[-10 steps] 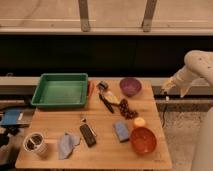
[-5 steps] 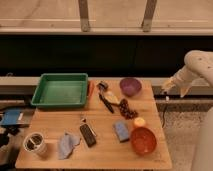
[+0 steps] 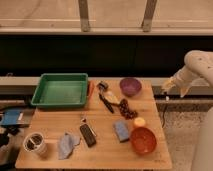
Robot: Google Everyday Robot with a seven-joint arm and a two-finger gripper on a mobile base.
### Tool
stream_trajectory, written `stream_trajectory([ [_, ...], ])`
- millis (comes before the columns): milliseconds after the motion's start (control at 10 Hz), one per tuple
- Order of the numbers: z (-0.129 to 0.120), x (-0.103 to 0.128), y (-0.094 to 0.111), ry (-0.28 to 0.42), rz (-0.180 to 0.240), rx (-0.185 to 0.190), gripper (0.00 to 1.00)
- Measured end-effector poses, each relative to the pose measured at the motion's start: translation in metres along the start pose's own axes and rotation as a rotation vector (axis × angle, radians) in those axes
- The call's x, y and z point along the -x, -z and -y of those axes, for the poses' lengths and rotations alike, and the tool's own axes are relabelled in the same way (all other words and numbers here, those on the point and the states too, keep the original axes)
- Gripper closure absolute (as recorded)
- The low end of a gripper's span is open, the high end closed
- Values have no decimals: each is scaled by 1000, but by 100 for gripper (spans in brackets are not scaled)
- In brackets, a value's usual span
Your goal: Wipe purple bowl with sponge
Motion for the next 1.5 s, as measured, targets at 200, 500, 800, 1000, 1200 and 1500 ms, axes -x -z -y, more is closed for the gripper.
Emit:
stream_trajectory([
  [200,0,0,0,0,0,0,31],
  [500,-3,-4,-1,36,-4,8,31],
  [800,-8,-8,1,113,11,13,31],
  [1000,-8,-8,1,114,11,13,31],
  [1200,-13,-18,-2,212,-10,-4,31],
  [1500,-47,-73,-18,500,-80,-47,31],
])
